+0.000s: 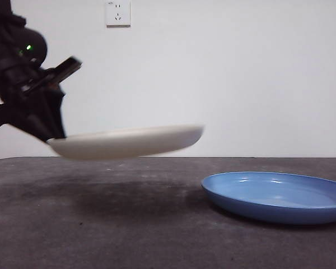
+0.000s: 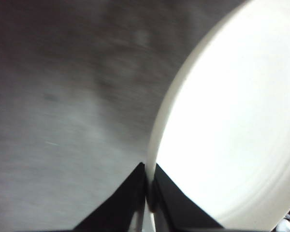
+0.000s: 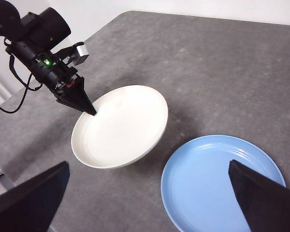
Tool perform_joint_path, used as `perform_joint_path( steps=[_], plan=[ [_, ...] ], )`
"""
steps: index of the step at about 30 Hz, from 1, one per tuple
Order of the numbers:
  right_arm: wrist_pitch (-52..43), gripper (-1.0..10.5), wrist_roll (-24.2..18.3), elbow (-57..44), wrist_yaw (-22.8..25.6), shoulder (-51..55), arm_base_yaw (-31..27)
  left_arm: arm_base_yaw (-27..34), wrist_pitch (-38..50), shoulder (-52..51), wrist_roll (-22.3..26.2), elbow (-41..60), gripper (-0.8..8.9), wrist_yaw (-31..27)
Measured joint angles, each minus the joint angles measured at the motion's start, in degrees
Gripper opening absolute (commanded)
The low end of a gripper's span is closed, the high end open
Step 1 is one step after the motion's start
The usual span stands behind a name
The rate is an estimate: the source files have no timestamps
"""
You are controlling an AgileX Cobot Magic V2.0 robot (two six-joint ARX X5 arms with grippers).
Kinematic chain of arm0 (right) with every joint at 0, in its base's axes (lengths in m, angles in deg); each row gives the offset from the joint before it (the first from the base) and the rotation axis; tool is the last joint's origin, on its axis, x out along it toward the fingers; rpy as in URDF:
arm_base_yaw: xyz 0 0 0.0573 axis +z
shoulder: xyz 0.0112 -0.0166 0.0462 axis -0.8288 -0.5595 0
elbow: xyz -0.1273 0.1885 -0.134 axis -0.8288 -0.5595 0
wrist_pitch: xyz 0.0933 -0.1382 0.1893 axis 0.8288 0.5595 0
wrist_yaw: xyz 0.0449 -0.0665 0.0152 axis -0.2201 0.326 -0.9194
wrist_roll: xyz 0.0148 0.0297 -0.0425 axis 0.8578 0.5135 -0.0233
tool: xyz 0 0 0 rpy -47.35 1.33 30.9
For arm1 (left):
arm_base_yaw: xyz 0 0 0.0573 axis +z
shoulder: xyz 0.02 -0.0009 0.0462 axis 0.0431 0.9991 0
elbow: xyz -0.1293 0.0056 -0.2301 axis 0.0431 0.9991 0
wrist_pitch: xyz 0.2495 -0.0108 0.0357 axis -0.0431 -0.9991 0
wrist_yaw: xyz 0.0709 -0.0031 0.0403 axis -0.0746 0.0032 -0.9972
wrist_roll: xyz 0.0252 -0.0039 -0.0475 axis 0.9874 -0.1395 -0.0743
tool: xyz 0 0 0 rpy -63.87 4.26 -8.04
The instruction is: Pick up the white plate, put it on the blue plate, put it on desk
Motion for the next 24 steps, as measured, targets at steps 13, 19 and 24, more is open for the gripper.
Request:
perform_joint_path(
  steps=[13,19,24],
  plan=[
    [12.4,5.4,-2.9,6.8,4.6,1.2,0.0,-15.2,5.4,1.0,-9.1,-4.1,0.15,-1.6],
    [13.9,5.4,-3.4,7.0,4.7,2.6,0.0,-19.0,5.1,4.6,-11.8,-10.4,0.15,-2.8],
    [15.0,5.4,-3.4,7.0,4.7,3.8,0.0,-21.4,3.4,10.0,-13.0,-17.3,0.15,-2.8]
  ],
)
